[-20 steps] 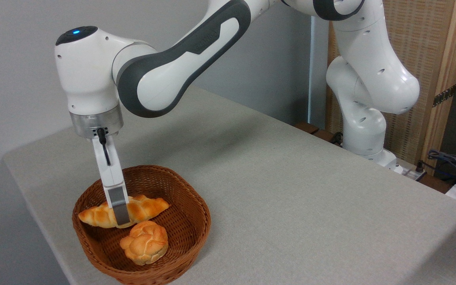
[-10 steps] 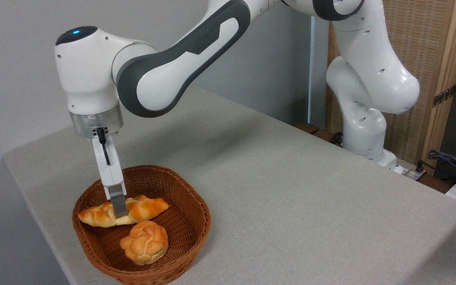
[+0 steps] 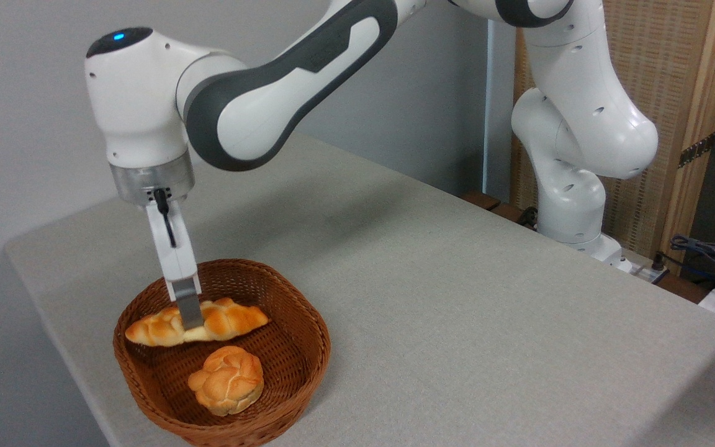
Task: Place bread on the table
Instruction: 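Lift the braided roll out of the basket and carry it beside the basket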
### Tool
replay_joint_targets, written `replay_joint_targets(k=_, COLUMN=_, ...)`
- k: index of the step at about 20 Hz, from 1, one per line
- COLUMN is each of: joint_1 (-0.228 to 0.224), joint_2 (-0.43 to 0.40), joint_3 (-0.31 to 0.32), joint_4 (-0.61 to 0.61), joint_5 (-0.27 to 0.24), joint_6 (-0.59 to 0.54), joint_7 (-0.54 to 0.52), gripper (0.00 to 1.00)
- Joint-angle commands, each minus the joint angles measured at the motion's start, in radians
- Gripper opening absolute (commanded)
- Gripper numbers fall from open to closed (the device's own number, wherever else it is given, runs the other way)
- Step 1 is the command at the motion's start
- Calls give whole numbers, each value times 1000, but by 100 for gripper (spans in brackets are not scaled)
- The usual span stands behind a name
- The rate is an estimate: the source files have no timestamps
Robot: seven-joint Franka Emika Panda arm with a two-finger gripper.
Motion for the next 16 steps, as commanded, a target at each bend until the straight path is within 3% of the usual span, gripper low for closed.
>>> replay_joint_targets(k=1, joint_1=9, joint_2=-57, joint_3=14, joint_4=0, joint_5=-56, joint_6=-58, joint_7=5, gripper=22)
replay_joint_targets(k=6, joint_1=10, joint_2=-139, joint_3=72, joint_4=3, joint_5=-97, joint_6=-132, joint_7=3, gripper=22)
replay_joint_targets(k=11, joint_1=37, joint_2=-267, joint_3=80, joint_4=-44, joint_5=-97, joint_6=-304, joint_7=11, gripper=22)
replay_joint_targets(k=16, joint_1=37, joint_2=-428, joint_3=83, joint_4=-242, joint_5=-85, joint_6=-322, joint_7=17, gripper=22)
